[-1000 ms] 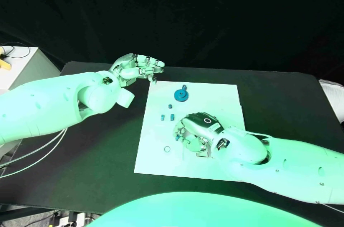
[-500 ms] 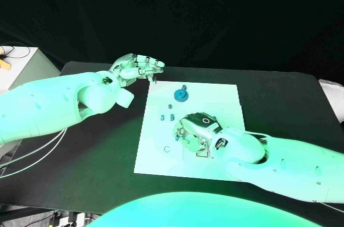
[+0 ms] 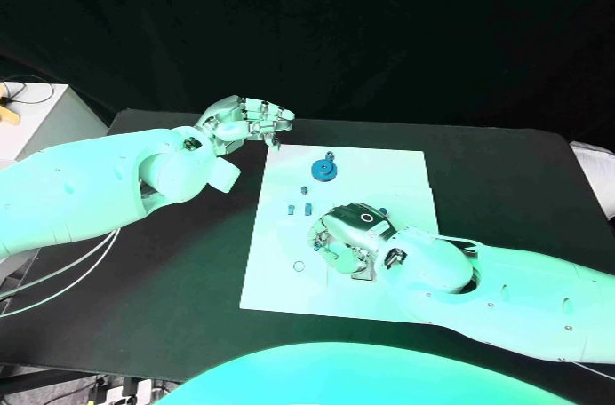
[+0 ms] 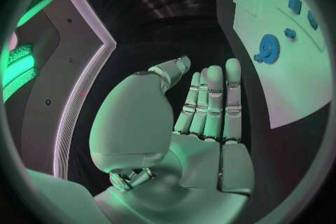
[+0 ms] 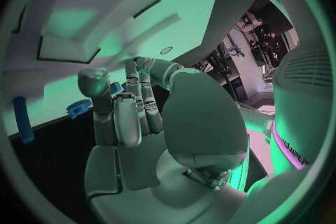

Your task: Assemble the parts on the task board

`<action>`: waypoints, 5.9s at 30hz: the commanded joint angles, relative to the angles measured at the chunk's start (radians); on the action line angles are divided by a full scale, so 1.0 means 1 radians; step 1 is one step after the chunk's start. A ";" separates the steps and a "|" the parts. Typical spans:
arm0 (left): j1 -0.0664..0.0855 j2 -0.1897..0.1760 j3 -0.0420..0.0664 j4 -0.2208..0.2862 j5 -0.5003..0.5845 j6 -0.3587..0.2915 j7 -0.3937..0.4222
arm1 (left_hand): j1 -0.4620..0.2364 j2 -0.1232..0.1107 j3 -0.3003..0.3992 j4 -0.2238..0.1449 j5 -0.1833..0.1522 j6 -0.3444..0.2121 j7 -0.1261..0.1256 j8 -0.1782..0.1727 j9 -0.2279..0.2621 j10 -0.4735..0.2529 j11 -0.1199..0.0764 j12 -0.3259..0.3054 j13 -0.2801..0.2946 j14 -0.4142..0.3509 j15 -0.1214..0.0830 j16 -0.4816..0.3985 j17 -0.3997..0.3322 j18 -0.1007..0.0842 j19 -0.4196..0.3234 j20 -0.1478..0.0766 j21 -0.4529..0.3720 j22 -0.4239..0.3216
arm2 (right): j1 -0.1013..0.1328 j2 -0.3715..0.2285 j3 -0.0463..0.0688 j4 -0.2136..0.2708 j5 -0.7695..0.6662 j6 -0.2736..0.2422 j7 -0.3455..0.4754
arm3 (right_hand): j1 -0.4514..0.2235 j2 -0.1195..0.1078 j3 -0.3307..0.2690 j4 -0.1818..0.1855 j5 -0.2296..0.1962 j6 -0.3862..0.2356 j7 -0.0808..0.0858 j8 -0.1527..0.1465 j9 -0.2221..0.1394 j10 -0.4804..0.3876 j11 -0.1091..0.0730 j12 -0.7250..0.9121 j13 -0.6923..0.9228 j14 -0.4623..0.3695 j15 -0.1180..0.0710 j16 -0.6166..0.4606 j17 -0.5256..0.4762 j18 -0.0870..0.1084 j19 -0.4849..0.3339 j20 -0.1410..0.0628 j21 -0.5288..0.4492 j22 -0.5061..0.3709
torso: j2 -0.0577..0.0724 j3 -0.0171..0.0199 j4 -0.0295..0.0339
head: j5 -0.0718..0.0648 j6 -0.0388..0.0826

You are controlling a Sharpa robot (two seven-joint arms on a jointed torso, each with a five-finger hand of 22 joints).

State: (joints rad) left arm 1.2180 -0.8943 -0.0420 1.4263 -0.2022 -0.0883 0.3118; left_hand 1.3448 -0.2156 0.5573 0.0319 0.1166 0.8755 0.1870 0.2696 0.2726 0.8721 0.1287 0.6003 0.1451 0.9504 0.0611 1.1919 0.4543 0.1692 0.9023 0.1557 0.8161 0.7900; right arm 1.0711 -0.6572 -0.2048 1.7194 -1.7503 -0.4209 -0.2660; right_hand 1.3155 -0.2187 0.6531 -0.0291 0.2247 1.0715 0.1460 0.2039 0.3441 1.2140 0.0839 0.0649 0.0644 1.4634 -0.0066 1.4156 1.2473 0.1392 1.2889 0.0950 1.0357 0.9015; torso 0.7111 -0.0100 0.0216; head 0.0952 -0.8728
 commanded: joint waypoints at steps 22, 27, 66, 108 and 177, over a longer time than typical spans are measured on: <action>0.000 0.000 0.000 -0.003 0.010 0.022 -0.010 | 0.003 0.006 -0.011 0.000 0.000 -0.007 -0.001 0.009 -0.001 -0.010 -0.001 0.001 -0.003 0.003 0.000 -0.007 -0.003 0.015 0.010 0.002 -0.008 -0.005 | -0.003 -0.022 -0.004 0.009 0.023 -0.070 0.019 | 0.002 -0.035 -0.056 -0.003 0.002 -0.079 0.010 -0.049 -0.012 -0.161 0.023 0.018 0.002 0.016 0.025 -0.042 -0.079 0.020 -0.081 0.020 -0.119 -0.119 | 0.000 0.0007 0.0001 | -0.006 0.000; 0.000 0.000 0.000 -0.004 0.010 0.023 -0.011 | 0.003 0.007 -0.012 0.001 0.000 -0.008 -0.001 0.010 -0.001 -0.011 0.000 0.001 -0.004 0.003 0.000 -0.007 -0.003 0.015 0.011 0.002 -0.009 -0.006 | -0.003 -0.026 -0.004 0.015 0.035 -0.106 0.025 | 0.004 -0.035 -0.064 -0.002 0.003 -0.087 0.009 -0.053 -0.013 -0.168 0.023 0.024 0.003 0.014 0.026 -0.043 -0.083 0.021 -0.084 0.021 -0.123 -0.122 | 0.000 0.0009 0.0008 | -0.009 0.000; -0.006 0.007 -0.001 -0.007 0.013 0.028 -0.008 | 0.004 0.007 -0.015 0.001 -0.001 -0.008 -0.001 0.011 -0.001 -0.013 0.000 0.001 -0.004 0.003 0.000 -0.008 -0.004 0.015 0.012 0.002 -0.011 -0.008 | 0.162 -0.244 0.009 -0.021 0.173 0.179 0.099 | 0.088 0.006 -0.375 0.089 0.047 -0.127 -0.008 -0.082 -0.019 -0.211 0.016 0.146 0.004 0.032 0.022 0.001 -0.028 0.005 -0.017 0.020 -0.095 -0.041 | -0.003 -0.0023 -0.0013 | -0.056 0.000; -0.007 0.007 -0.001 -0.009 0.034 0.032 -0.018 | 0.004 0.008 -0.019 0.003 -0.001 -0.011 -0.001 0.013 -0.002 -0.014 0.000 0.003 -0.006 0.004 0.000 -0.009 -0.004 0.015 0.015 0.002 -0.015 -0.011 | 0.151 -0.243 0.014 0.037 0.242 0.033 0.012 | 0.101 0.055 -0.039 0.111 -0.095 0.041 -0.032 0.034 0.051 0.069 -0.040 0.128 0.028 0.050 -0.025 0.036 0.034 -0.020 0.052 -0.024 0.021 0.120 | -0.005 -0.0021 -0.0019 | -0.055 0.000; -0.018 0.022 -0.001 -0.017 0.034 0.053 -0.034 | 0.005 0.009 -0.022 0.004 -0.001 -0.012 0.000 0.015 -0.002 -0.017 0.001 0.004 -0.008 0.003 0.001 -0.010 -0.005 0.014 0.017 0.002 -0.019 -0.014 | 0.039 0.029 -0.007 0.057 0.096 0.128 0.017 | 0.087 0.051 -0.022 0.093 -0.085 0.031 -0.029 0.044 0.066 0.072 -0.038 0.112 0.031 0.047 -0.024 0.031 0.024 -0.016 0.042 -0.024 0.004 0.107 | -0.003 -0.0024 -0.0019 | -0.008 0.000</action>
State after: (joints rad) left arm 1.2000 -0.8736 -0.0440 1.4074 -0.1749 -0.0522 0.2743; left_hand 1.3489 -0.2115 0.5407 0.0374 0.1166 0.8684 0.1872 0.2790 0.2720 0.8614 0.1322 0.6003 0.1391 0.9504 0.0611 1.1880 0.4505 0.1691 0.9131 0.1592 0.8004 0.7771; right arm 1.1122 -0.6298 -0.2112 1.7776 -1.6304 -0.3161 -0.2415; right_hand 1.4011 -0.1780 0.6264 0.0618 0.1350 1.0996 0.1094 0.2017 0.3489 1.2845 0.0562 0.1833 0.0943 1.4668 -0.0250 1.4446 1.2722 0.1393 1.3306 0.0717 1.0434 1.0073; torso 0.7078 -0.0121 0.0197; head 0.0877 -0.8728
